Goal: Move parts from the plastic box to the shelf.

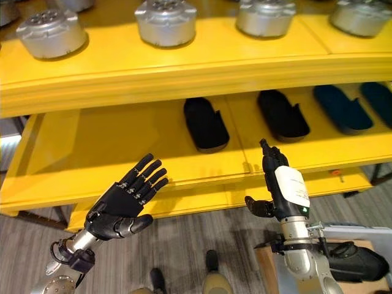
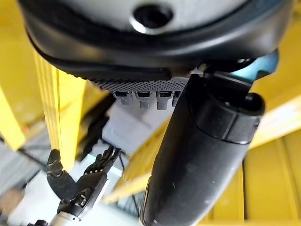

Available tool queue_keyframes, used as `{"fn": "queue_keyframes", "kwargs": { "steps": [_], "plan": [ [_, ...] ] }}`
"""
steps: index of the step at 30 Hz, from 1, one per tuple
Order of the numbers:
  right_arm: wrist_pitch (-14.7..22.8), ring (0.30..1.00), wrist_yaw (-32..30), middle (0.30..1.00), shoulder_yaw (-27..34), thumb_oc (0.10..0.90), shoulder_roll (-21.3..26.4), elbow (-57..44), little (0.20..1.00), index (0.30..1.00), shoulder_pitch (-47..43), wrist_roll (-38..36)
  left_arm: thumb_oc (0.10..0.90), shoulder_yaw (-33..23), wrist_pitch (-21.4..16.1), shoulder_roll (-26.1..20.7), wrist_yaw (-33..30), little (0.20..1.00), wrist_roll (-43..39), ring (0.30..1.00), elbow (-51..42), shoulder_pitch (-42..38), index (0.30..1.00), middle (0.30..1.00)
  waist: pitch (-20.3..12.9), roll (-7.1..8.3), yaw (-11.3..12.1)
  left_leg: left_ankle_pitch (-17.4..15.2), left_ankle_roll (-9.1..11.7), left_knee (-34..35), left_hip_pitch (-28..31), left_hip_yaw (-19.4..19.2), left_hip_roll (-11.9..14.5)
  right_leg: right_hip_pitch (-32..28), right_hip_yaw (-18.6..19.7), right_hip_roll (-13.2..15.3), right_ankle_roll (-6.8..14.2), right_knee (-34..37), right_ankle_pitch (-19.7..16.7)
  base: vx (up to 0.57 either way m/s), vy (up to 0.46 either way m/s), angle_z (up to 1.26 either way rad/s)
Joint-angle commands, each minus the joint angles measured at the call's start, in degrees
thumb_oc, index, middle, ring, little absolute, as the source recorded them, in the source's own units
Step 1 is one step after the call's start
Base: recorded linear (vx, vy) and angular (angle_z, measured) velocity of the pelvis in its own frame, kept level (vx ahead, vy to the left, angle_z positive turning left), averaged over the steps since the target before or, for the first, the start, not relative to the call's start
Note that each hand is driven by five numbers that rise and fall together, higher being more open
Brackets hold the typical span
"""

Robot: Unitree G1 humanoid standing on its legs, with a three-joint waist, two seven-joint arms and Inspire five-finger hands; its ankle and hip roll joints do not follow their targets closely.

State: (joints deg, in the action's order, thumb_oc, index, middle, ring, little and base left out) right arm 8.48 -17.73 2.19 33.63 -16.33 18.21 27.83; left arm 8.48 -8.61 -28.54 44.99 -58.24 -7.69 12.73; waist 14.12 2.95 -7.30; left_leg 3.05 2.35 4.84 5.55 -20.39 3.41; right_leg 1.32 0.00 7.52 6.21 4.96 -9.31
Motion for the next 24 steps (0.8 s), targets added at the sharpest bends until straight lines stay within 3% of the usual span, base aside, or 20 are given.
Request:
{"fn": "queue_keyframes", "kwargs": {
  "steps": [1,3,5,7,8,11,13,17,20,24],
  "plan": [
    [9.11,1.000,-7.37,1.000,2.98,0.900,1.23,-6.45,1.000,1.000,-4.28,-2.32,0.900,2.81,-1.76,-1.27,5.68,1.000,0.74,1.000,-3.27,-3.56,1.000,1.000,-1.86,-1.11,-1.32,-5.95,-1.76,-1.21,1.49,-0.44,-0.21,-0.15,-3.11,-1.87,2.44,-4.70,6.22,-0.19,0.122,-0.42],
    [11.87,1.000,-8.67,1.000,0.86,0.900,0.94,-5.35,1.000,1.000,-6.18,-2.17,0.900,4.95,-2.84,-1.93,4.55,1.000,1.68,1.000,-2.88,-5.30,1.000,1.000,-0.72,-1.12,-1.36,-6.30,-2.17,-1.75,1.68,-5.28,0.55,2.56,-7.67,-0.55,3.25,-8.45,6.55,-0.24,0.109,-0.83],
    [12.84,1.000,-10.11,1.000,-1.11,0.900,0.98,-3.95,1.000,1.000,-8.24,-2.13,0.900,6.68,-3.67,-2.48,4.38,1.000,1.83,1.000,-2.14,-6.73,1.000,1.000,-0.15,-1.51,-1.33,-8.02,-3.28,-3.26,1.51,-7.70,0.93,3.70,-10.35,1.18,3.98,-13.50,9.21,-0.21,0.074,-1.50],
    [13.06,1.000,-11.25,1.000,-2.56,0.900,1.10,-2.27,1.000,1.000,-9.83,-3.94,0.900,8.29,-4.01,-3.14,4.21,1.000,2.48,1.000,-1.46,-7.84,1.000,1.000,0.25,-1.81,-1.27,-8.31,-4.45,-5.14,0.33,-9.45,1.47,4.27,-11.80,2.53,3.49,-18.16,11.16,-0.24,-0.030,-1.16],
    [14.05,1.000,-12.91,1.000,-4.12,0.900,1.10,0.56,1.000,1.000,-11.10,-5.62,0.900,10.12,-5.16,-3.90,4.40,1.000,3.10,1.000,0.55,-8.78,1.000,1.000,0.47,-2.06,-1.16,-8.80,-5.56,-6.89,-0.91,-11.11,2.10,4.93,-12.87,4.52,2.89,-23.84,11.93,-0.17,-0.037,-1.03],
    [14.85,1.000,-12.91,1.000,-5.56,0.900,0.61,2.66,1.000,1.000,-12.50,-7.37,0.900,11.10,-5.72,-3.77,5.13,1.000,3.49,1.000,2.30,-9.25,1.000,1.000,0.62,-2.50,-0.91,-9.20,-6.08,-8.36,-1.98,-12.58,2.80,4.96,-13.50,6.18,1.88,-27.49,11.98,-0.17,-0.081,-0.55],
    [14.42,1.000,-11.36,1.000,-7.76,0.900,0.10,3.88,1.000,1.000,-15.03,-7.67,0.900,11.10,-5.89,-3.48,5.38,1.000,3.41,1.000,3.75,-9.33,1.000,1.000,0.11,-3.00,0.19,-9.45,-6.42,-9.79,-3.24,-15.51,3.90,3.23,-16.05,8.24,0.86,-28.78,12.46,-0.17,-0.176,-0.81],
    [11.39,1.000,-7.09,1.000,-12.40,0.900,0.38,3.88,1.000,1.000,-19.10,-8.57,0.900,10.60,-7.78,-3.09,3.39,1.000,2.06,1.000,4.41,-7.53,1.000,1.000,-1.28,-2.77,2.36,-7.11,-4.30,-12.84,-5.70,-22.07,8.16,-4.26,-23.17,6.44,-0.99,-19.32,16.45,-0.11,-0.373,-1.59],
    [9.68,1.000,-5.61,1.000,-14.41,0.900,0.52,4.22,1.000,1.000,-21.25,-7.98,0.900,10.52,-9.13,-2.13,2.06,1.000,2.04,1.000,4.21,-7.03,1.000,1.000,-1.22,-2.42,3.15,-4.77,-1.83,-14.20,-6.45,-24.45,11.52,-6.69,-25.64,4.49,-1.00,-12.56,14.60,-0.11,-0.473,-0.93],
    [5.97,1.000,-6.31,1.000,-14.96,0.900,1.64,5.80,1.000,1.000,-22.86,-8.15,0.900,9.54,-11.70,-0.64,-1.10,1.000,2.02,1.000,4.00,-7.06,1.000,1.000,-0.85,-2.39,2.38,-0.83,1.49,-12.79,-5.66,-25.19,14.07,-6.53,-24.83,1.68,-2.03,-7.28,11.94,-0.12,-0.511,-0.78]
  ]
}}
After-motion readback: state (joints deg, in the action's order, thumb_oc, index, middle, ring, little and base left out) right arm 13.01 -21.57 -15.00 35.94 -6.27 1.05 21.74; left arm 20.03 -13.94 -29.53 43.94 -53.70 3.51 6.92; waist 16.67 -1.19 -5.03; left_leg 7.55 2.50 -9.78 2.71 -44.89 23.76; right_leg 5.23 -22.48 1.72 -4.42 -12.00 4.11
